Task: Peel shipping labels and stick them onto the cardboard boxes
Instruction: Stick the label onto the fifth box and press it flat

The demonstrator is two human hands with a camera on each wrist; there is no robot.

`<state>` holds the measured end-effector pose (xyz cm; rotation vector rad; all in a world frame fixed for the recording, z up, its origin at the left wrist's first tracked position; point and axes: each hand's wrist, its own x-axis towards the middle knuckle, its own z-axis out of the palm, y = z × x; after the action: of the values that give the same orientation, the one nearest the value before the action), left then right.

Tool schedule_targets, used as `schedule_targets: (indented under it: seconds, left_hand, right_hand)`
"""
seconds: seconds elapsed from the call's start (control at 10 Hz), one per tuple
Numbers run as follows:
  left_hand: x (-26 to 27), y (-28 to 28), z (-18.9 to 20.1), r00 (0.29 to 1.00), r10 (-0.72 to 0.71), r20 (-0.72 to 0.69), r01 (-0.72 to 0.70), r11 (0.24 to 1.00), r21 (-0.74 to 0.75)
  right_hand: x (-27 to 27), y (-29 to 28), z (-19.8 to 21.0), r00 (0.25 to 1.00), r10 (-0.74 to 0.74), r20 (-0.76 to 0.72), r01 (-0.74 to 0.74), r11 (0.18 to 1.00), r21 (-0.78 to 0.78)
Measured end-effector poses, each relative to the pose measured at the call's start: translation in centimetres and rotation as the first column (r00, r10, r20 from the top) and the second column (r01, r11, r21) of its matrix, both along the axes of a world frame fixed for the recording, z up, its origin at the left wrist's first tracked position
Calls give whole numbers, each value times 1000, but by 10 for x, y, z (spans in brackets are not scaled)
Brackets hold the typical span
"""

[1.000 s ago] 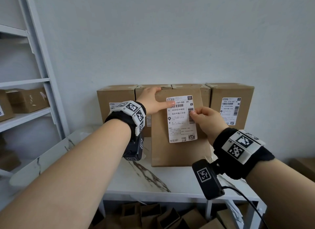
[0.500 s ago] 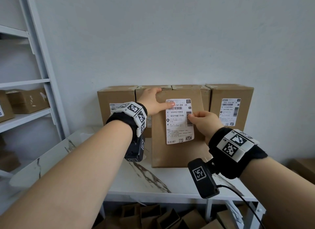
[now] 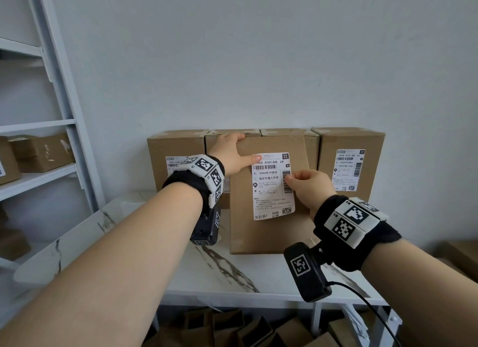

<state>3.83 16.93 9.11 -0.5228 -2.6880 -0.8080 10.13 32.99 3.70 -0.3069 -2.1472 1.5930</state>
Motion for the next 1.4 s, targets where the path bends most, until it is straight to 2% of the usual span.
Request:
schedule_targets:
  seconds: [0.5,0.7,1.0,1.2,1.3,1.4]
  left_hand:
    - [-4,0,-3,998,23,-65,-25,999,-30]
    - [-4,0,-4,996,17,-85,-19,1000,-16]
    - [-5,0,-5,996,19,-88,-19,1000,-2]
    - [-5,-1,-5,996,18,-92,-19,1000,-6]
    - [-5,0,-4,996,17,-93,-19,1000,-20]
    - [-4,0,-3,995,17,-97,-19,1000,-20]
  right_hand:
    - [0,-1,0,1000,1,-11,-1,1000,31]
    - [3,2,-3,999,42,12,-43,991,127]
    - [4,2,-3,998,-19,52,1,944,329]
    - [1,16,3,986,-97,138,38,925,379]
    - [0,19,10,980,-83,183,6,922,387]
    - [2,15,26,990,-55,133,0,922,388]
